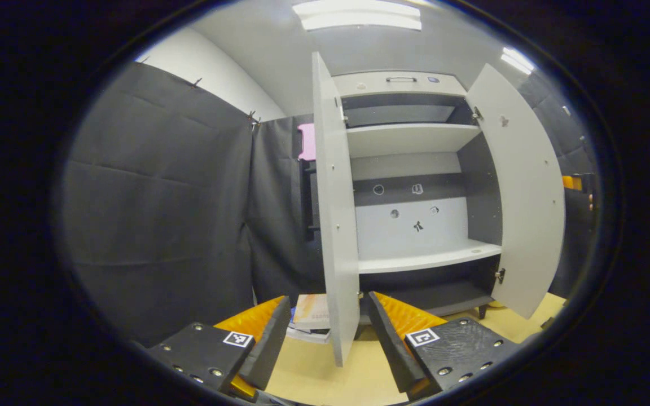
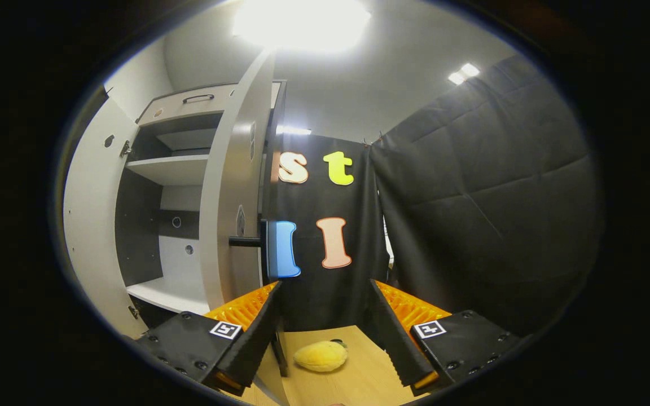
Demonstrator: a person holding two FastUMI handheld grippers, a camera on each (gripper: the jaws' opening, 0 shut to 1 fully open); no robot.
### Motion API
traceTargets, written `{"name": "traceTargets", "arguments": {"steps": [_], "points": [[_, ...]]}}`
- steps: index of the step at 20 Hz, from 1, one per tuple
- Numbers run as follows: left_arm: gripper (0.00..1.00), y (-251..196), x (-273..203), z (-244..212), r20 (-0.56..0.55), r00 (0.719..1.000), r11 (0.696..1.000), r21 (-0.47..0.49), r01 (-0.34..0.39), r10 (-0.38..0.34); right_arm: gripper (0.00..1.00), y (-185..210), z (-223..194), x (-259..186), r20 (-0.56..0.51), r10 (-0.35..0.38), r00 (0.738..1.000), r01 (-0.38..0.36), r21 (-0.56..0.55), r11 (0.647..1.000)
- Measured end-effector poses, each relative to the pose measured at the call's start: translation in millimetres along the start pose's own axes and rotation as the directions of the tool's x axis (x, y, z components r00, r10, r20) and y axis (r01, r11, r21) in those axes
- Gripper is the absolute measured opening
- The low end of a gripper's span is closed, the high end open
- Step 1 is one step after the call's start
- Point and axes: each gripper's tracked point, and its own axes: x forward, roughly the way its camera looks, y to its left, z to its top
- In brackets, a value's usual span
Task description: Grasp the bottle in the cabinet with the left hand and place it on the coaster, then close the right door with the right hand and the left door with the left hand.
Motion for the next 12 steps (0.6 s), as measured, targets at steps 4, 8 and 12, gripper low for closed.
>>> {"name": "traceTargets", "arguments": {"steps": [4,8,12], "points": [[0.89,25.3,9.2,-0.2,0.002,1.0,1.0,-0.005,-0.024,0.024,0.92,10.8,1.0,-4.5,-0.01,0.021,1.0,-0.021,-0.007,1.0],[0.89,41.4,21.7,-2.3,0.006,1.0,0.999,-0.015,-0.029,0.03,0.94,33.6,3.0,-11.9,-0.006,0.046,0.999,-0.046,-0.026,0.999],[0.89,51.8,29.0,-7.1,0.005,1.0,0.999,-0.034,-0.02,0.021,0.95,67.1,5.5,-18.5,0.003,0.101,0.995,-0.101,-0.049,0.994]]}}
